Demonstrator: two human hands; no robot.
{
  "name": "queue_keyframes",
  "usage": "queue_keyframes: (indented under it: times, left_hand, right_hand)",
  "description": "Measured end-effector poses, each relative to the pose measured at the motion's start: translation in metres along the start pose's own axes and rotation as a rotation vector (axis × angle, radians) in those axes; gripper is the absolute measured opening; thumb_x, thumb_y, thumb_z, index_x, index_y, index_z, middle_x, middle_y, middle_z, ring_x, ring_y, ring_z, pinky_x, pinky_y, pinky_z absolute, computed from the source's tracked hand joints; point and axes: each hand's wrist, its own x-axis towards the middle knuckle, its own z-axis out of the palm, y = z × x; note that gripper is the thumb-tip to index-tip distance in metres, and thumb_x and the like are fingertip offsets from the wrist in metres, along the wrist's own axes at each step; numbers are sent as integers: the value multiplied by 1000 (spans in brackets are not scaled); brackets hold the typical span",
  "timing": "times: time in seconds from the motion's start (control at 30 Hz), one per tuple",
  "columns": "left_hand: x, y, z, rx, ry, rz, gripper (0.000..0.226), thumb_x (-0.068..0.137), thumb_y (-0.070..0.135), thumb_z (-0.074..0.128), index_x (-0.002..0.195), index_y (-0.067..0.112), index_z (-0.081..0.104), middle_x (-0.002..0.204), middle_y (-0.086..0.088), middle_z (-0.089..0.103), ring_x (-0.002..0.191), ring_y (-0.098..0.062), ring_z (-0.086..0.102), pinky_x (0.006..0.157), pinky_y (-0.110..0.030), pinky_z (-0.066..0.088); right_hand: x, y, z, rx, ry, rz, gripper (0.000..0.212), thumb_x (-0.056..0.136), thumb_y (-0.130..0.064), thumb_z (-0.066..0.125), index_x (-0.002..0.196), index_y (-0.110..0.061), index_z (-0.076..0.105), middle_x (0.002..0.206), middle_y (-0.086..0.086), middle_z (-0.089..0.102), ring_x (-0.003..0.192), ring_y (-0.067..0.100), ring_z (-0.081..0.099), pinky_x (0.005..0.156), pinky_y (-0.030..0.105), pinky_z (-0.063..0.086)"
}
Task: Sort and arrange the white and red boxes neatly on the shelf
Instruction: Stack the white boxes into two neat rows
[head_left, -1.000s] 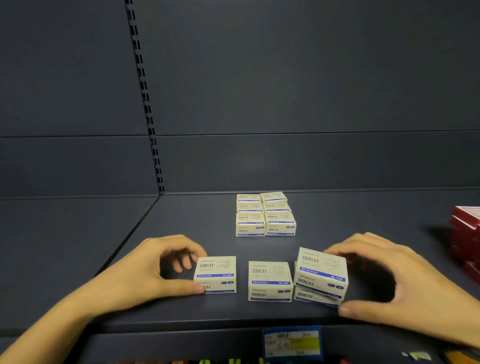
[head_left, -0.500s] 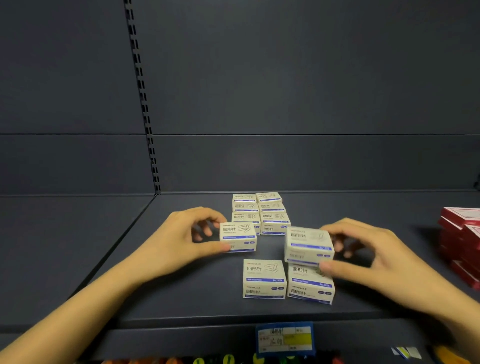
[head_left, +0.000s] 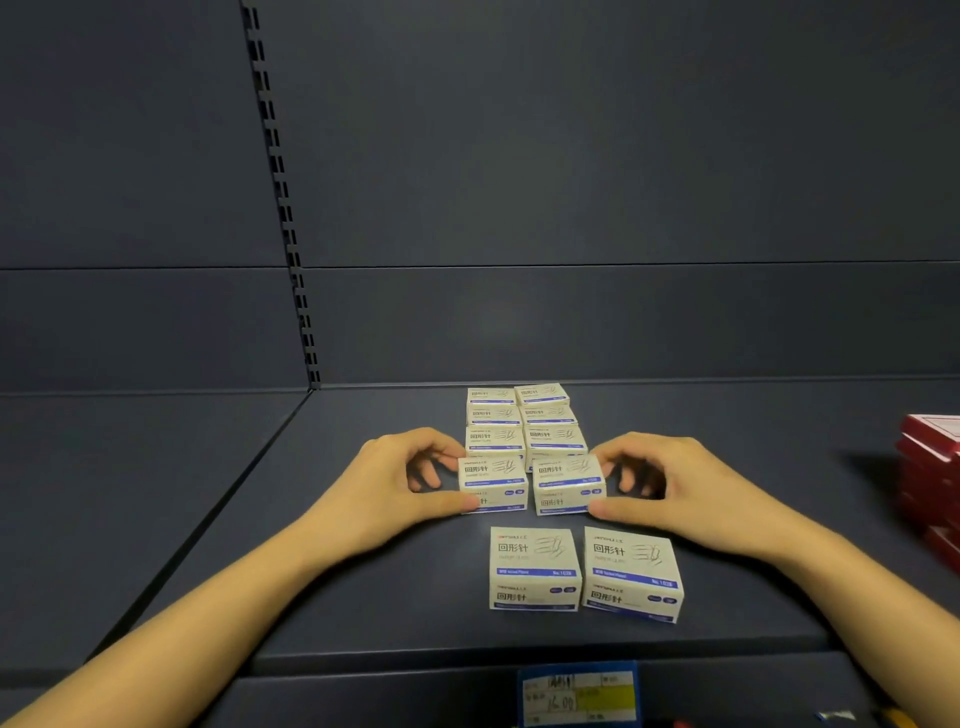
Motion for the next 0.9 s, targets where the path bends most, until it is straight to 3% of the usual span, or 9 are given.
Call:
queue_keyframes:
  times: [0.1,0.27,0.37,0.5,0.73,0.83,0.9]
  left_hand:
    - [1,-1,-1,15,19,-4,32,65,28,81,91,31,64,73,37,62,63,5,54,58,-6,42]
    - [1,1,0,46,52,3,31,64,29,81,91,32,66,68,40,59,59,7,53,56,-4,40]
    - [2,0,2,44,83,-10,32,61,31,82,90,31,69,67,32,64,58,4,53,55,-4,39]
    - [5,-2,4,29,106,-21,34,60,32,83,91,28,71,81,17,71,58,0,55,55,-6,40]
    - [6,-2,6,41,105,-30,37,59,34,83,92,28,68,84,16,69,58,0,55,55,-4,40]
    - [3,3,5,46,188,-14,38,59,36,82,93,28,65,87,14,66,65,0,54,61,-7,42]
    - [-4,10,0,-72,188,25,37,60,43,77,91,26,67,84,9,67,68,-2,55,67,-12,44]
  right_hand:
    - [1,2,5,-25,30,8,31,71,-43,73,99,-38,63,88,-27,64,77,0,55,64,12,45]
    - [4,0,7,-23,106,13,31,66,-45,76,94,-38,67,87,-16,69,68,1,58,60,10,45]
    - [5,0,7,-39,149,48,31,61,-49,77,88,-34,71,80,-15,70,61,0,60,58,10,44]
    - [6,1,9,-63,182,75,26,59,-51,77,72,-28,70,65,-21,64,57,-1,58,55,9,41]
    - [5,0,11,-88,176,65,26,61,-51,75,64,-27,67,70,-9,64,59,0,57,58,13,40]
    - [2,-3,9,-46,195,60,26,63,-51,73,66,-26,69,72,-10,65,60,1,56,58,12,42]
    - [-3,-7,3,46,222,46,25,67,-51,69,69,-26,70,75,-9,67,63,4,57,61,13,43]
